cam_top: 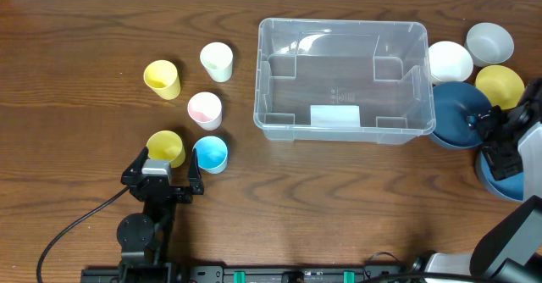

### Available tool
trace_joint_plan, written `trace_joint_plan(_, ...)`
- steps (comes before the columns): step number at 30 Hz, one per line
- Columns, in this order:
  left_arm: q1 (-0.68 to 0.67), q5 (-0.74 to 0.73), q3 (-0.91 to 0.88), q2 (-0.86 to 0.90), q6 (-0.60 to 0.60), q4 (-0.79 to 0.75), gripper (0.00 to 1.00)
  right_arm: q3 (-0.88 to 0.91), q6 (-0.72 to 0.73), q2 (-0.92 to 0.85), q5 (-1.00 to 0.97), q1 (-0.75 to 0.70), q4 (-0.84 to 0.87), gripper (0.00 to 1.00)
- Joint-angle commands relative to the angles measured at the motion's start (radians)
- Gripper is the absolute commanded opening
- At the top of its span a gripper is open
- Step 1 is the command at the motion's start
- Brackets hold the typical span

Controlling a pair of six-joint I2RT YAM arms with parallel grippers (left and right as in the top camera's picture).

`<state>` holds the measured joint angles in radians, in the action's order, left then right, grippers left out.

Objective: Pack container
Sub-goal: 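Reach the right gripper to the dark teal bowl and grasp its rim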

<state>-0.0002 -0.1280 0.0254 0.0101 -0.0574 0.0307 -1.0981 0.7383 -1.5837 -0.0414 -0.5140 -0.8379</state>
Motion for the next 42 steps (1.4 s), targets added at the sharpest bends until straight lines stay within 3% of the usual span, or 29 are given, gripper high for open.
trace_joint_plan(1, 0.006, -0.011, -0.021, -0.005, -0.013, 0.028, 0.98, 0.013, -0.014, -0.001, -0.006, -0.007, 0.005, 0.99)
trace_joint_plan(14, 0.006, -0.011, -0.021, -0.005, -0.013, 0.028, 0.98, -0.044, -0.059, 0.108, -0.026, -0.037, -0.041, 0.99)
trace_joint_plan(20, 0.006, -0.011, -0.021, -0.005, -0.013, 0.028, 0.98, -0.051, 0.115, 0.233, -0.15, -0.139, -0.219, 0.99)
trace_joint_plan(26, 0.006, -0.011, -0.021, -0.005, -0.013, 0.028, 0.98, -0.013, 0.126, 0.246, -0.113, -0.251, -0.27, 0.99)
trace_joint_plan(42, 0.006, -0.011, -0.021, -0.005, -0.013, 0.029, 0.98, 0.252, 0.145, 0.198, -0.04, -0.332, 0.071, 0.99)
